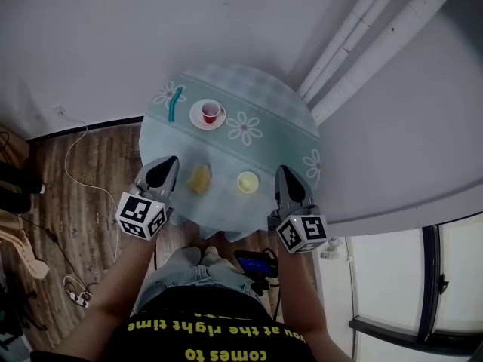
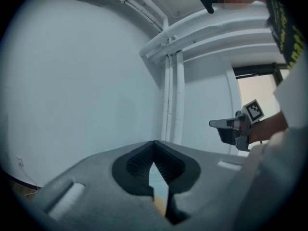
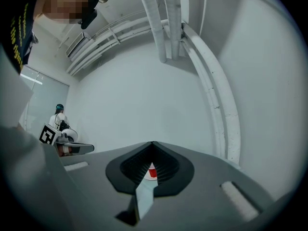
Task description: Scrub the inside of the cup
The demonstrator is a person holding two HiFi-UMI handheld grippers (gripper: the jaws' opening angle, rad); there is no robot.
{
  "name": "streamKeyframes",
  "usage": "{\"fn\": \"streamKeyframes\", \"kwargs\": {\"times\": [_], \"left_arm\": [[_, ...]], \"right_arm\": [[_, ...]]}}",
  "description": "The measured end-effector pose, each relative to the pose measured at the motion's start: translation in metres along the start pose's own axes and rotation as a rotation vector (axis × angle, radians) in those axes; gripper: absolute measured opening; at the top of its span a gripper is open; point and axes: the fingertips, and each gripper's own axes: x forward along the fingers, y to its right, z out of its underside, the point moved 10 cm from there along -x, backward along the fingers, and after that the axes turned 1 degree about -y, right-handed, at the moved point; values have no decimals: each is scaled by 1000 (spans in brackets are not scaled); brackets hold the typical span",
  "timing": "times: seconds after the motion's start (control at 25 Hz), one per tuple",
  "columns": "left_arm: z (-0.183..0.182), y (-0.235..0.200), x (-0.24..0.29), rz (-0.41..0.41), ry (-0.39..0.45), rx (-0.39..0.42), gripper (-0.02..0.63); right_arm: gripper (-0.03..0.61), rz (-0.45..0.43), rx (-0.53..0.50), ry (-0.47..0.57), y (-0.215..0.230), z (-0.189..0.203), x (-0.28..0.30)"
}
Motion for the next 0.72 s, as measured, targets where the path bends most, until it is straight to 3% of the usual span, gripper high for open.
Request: {"fn": "streamKeyframes", "kwargs": {"times": [0.72], "left_arm": [[-4, 5, -14, -25, -1, 21, 0]], "right_arm": [[6, -22, -38, -3, -6, -6, -5]]}}
